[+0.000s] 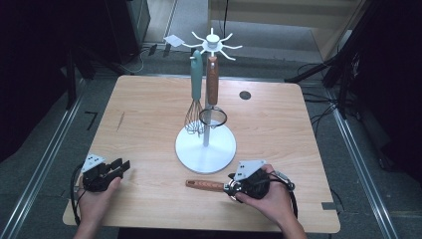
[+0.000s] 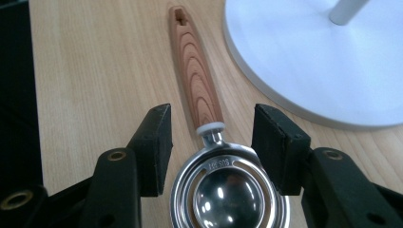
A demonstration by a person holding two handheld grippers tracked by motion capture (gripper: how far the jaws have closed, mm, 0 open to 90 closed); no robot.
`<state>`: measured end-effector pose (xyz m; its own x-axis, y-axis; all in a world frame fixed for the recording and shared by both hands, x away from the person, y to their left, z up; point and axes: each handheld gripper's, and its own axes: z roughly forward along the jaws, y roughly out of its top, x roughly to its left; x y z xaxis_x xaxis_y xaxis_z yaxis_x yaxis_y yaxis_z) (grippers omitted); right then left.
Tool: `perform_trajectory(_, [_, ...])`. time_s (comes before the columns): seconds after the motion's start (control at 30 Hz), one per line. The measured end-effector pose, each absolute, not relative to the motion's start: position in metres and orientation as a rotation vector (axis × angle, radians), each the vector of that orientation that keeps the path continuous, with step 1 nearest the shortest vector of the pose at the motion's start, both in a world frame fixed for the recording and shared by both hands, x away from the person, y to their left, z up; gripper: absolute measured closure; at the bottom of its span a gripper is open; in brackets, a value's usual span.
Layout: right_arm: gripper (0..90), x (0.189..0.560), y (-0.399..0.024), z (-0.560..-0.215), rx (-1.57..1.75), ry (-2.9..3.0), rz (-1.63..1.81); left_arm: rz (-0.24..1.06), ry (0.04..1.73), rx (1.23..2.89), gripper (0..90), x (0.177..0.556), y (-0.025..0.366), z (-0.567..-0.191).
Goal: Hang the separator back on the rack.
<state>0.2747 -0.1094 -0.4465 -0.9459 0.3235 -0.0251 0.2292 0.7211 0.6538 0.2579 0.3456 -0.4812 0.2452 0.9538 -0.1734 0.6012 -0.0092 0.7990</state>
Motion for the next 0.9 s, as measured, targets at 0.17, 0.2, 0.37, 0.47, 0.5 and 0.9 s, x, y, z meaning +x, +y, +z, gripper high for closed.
perform_trajectory(0.17, [52.1, 0.280, -0.100, -0.441, 0.393, 2.843, 0.942, 0.607, 1.516, 1.713, 37.9, 0.259, 0.350, -0.480])
perform_trajectory(0.2, [52.2, 0.281, -0.098, -0.441, 0.381, 2.858, 0.925, 0.614, 1.523, 1.717, 32.9, 0.259, 0.350, -0.480])
perform_trajectory(0.37, [54.1, 0.285, -0.087, -0.439, 0.319, 2.910, 0.844, 0.654, 1.557, 1.696, 17.9, 0.259, 0.356, -0.478])
perform_trajectory(0.47, [54.9, 0.286, -0.081, -0.438, 0.286, 2.932, 0.814, 0.659, 1.572, 1.690, 17.1, 0.259, 0.360, -0.479])
perform_trajectory(0.5, [55.1, 0.287, -0.079, -0.438, 0.273, 2.946, 0.800, 0.660, 1.575, 1.688, 17.1, 0.259, 0.360, -0.480])
perform_trajectory(0.9, [60.6, 0.296, -0.062, -0.447, 0.262, 3.000, 0.598, 0.668, 1.580, 1.706, 16.3, 0.260, 0.360, -0.482])
